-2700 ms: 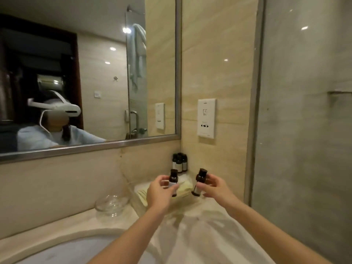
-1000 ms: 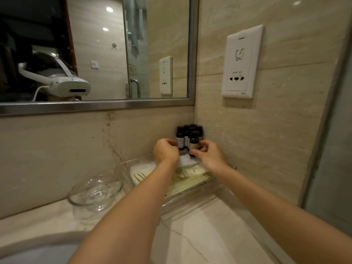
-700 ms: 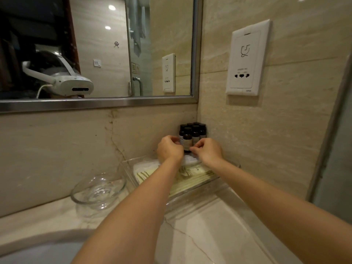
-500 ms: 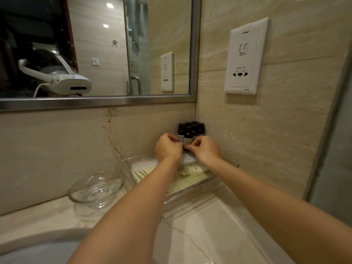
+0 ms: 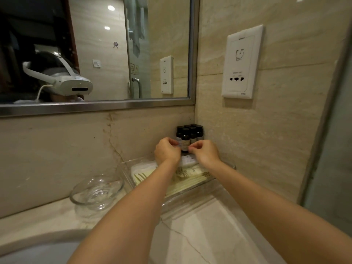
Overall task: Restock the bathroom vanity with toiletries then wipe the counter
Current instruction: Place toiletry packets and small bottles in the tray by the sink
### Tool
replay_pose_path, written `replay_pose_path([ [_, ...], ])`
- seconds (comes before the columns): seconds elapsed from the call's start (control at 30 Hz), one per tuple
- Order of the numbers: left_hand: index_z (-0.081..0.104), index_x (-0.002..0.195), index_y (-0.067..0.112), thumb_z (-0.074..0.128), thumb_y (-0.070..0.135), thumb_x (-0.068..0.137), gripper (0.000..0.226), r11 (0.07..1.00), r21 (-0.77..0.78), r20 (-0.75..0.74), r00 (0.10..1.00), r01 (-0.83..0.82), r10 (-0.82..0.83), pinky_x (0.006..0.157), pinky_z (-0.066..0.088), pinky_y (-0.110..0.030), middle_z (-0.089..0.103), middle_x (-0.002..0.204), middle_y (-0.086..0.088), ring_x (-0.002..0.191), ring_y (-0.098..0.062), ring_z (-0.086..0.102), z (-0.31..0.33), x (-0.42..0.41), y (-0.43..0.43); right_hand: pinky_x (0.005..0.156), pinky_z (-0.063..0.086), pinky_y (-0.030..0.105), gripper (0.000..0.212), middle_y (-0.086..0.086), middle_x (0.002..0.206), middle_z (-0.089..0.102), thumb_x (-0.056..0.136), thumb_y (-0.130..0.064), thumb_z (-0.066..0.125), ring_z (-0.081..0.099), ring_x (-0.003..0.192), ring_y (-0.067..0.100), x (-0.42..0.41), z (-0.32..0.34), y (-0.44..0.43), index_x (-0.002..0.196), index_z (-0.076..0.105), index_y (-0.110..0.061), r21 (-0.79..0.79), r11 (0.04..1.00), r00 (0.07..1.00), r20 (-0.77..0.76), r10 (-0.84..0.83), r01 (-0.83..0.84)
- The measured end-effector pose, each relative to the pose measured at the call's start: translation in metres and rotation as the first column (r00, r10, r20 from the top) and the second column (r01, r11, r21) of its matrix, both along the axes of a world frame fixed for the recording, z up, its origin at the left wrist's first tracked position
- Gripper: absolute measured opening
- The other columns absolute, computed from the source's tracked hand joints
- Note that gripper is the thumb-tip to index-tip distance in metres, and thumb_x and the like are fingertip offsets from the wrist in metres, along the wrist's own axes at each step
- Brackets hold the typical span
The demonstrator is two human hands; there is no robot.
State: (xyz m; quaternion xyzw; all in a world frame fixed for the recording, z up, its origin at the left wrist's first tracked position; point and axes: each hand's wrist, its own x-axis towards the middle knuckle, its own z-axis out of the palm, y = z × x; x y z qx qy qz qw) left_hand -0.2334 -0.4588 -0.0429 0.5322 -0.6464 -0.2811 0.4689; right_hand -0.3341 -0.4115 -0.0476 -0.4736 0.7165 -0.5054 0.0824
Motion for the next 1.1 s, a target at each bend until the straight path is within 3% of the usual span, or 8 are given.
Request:
replay_pose_path([
  [0.1,0.067,0.089,0.021,0.062,0.012,0.085,0.011,0.999,0.016,0.028,0.999,0.028,-0.028,0.073,0.046,-0.025,0.070,0.099,0.001,0.092,-0.018,0.064,0.005,0.010,0.022,0.087,0.048,0.026,0.022,0.000,0.105,0.065,0.088,-0.013,0.064,0.059,0.098,0.014,0.001,0.002,0.026,0.110,0.065,-0.013,0.046,0.993,0.991,0.073,0.109,-0.113],
  [0.2,0.065,0.081,0.024,0.057,0.008,0.086,0.019,0.997,0.064,0.063,0.996,0.051,-0.055,0.076,0.051,-0.028,0.071,0.095,0.001,0.088,-0.019,0.065,0.005,0.029,0.061,0.090,0.048,0.030,0.017,0.003,0.102,0.065,0.085,-0.013,0.067,0.061,0.101,0.019,0.002,0.003,0.067,0.101,0.067,-0.018,0.167,0.966,0.980,0.071,0.188,-0.198],
  [0.5,0.062,0.070,0.028,0.055,0.008,0.082,0.025,0.971,0.137,0.207,0.953,0.196,-0.222,0.079,0.054,-0.029,0.070,0.091,0.006,0.087,-0.016,0.064,0.024,0.080,0.232,0.090,0.049,0.027,0.019,-0.003,0.101,0.066,0.086,-0.016,0.067,0.062,0.101,0.014,0.029,0.027,0.265,0.104,0.068,-0.019,0.321,0.936,0.984,-0.055,0.170,-0.144],
  [0.6,0.062,0.077,0.028,0.059,0.015,0.081,0.014,0.929,0.164,0.335,0.867,0.331,-0.368,0.079,0.051,-0.026,0.071,0.096,0.004,0.093,-0.017,0.065,0.028,0.083,0.298,0.080,0.050,0.023,0.010,-0.003,0.087,0.070,0.083,-0.013,0.068,0.065,0.087,0.013,0.027,0.038,0.337,0.091,0.072,-0.019,0.330,0.939,0.982,-0.120,0.142,-0.096],
  [0.77,0.068,0.095,0.026,0.059,0.017,0.080,0.019,0.853,0.165,0.467,0.723,0.495,-0.509,0.083,0.048,-0.026,0.069,0.106,0.002,0.101,-0.017,0.063,0.013,0.081,0.395,0.050,0.040,0.004,0.012,-0.002,0.075,0.067,0.085,-0.010,0.065,0.058,0.061,0.002,0.018,0.044,0.452,0.095,0.071,-0.012,0.381,0.924,0.987,-0.141,0.074,-0.015],
  [0.87,0.069,0.094,0.024,0.061,0.018,0.078,0.019,0.798,0.147,0.503,0.651,0.584,-0.569,0.085,0.048,-0.027,0.069,0.106,0.000,0.102,-0.019,0.063,0.007,0.075,0.441,0.046,0.039,0.006,0.007,-0.006,0.062,0.066,0.084,-0.008,0.067,0.057,0.051,-0.001,0.017,0.033,0.514,0.088,0.071,-0.011,0.412,0.911,0.993,-0.113,0.028,0.022],
  [1.0,0.071,0.095,0.022,0.060,0.018,0.077,0.021,0.717,0.107,0.488,0.592,0.688,-0.641,0.082,0.048,-0.026,0.071,0.102,-0.001,0.099,-0.019,0.064,0.000,0.059,0.497,0.049,0.042,0.010,0.009,0.001,0.075,0.068,0.085,-0.013,0.068,0.058,0.061,0.007,0.014,0.007,0.585,0.077,0.067,-0.019,0.452,0.888,0.996,-0.054,-0.068,0.085],
  [1.1,0.071,0.096,0.021,0.062,0.018,0.077,0.021,0.596,0.144,0.530,0.447,0.790,-0.720,0.081,0.050,-0.027,0.072,0.100,-0.002,0.097,-0.019,0.066,-0.022,0.045,0.543,0.053,0.042,0.014,0.011,-0.002,0.076,0.068,0.086,-0.019,0.066,0.058,0.063,0.006,0.009,-0.020,0.630,0.075,0.065,-0.022,0.513,0.846,0.987,-0.017,-0.161,0.147],
])
